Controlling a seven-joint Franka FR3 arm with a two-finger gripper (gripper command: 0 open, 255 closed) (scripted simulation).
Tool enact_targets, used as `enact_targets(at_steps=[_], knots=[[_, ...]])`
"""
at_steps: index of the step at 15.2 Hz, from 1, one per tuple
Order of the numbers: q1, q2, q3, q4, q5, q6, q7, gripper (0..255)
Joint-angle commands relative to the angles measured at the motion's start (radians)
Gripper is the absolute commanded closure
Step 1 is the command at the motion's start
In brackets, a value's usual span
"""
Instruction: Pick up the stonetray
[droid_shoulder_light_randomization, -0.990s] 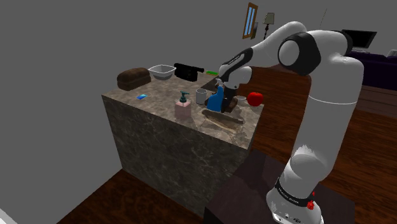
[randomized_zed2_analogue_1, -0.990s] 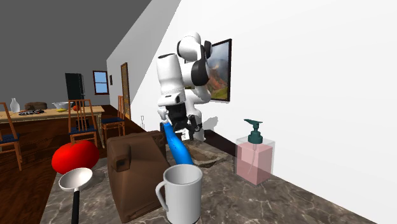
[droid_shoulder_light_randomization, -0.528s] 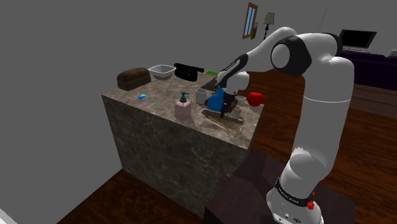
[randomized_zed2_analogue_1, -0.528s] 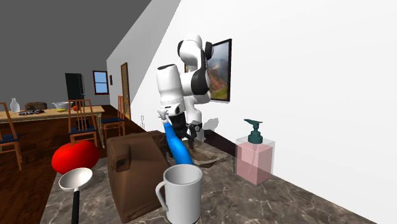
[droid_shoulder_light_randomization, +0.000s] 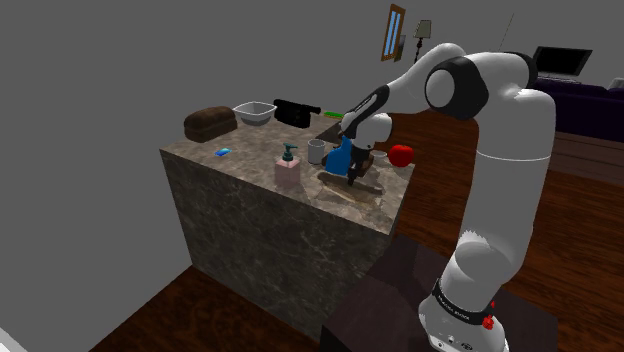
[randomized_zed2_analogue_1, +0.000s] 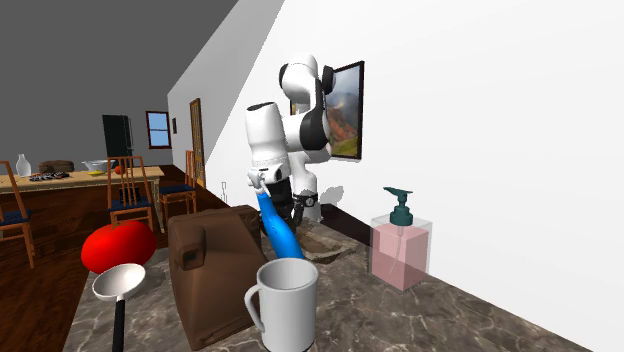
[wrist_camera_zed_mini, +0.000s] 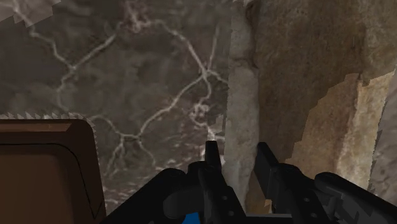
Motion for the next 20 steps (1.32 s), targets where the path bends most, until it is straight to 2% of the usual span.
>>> enact_targets(at_steps=[1, 20], knots=[[0.000, 0.001, 0.000, 0.000, 0.000, 0.001, 0.000, 255], [0.019, -0.128, -0.026, 0.065, -0.105, -0.167, 0.091, 255]])
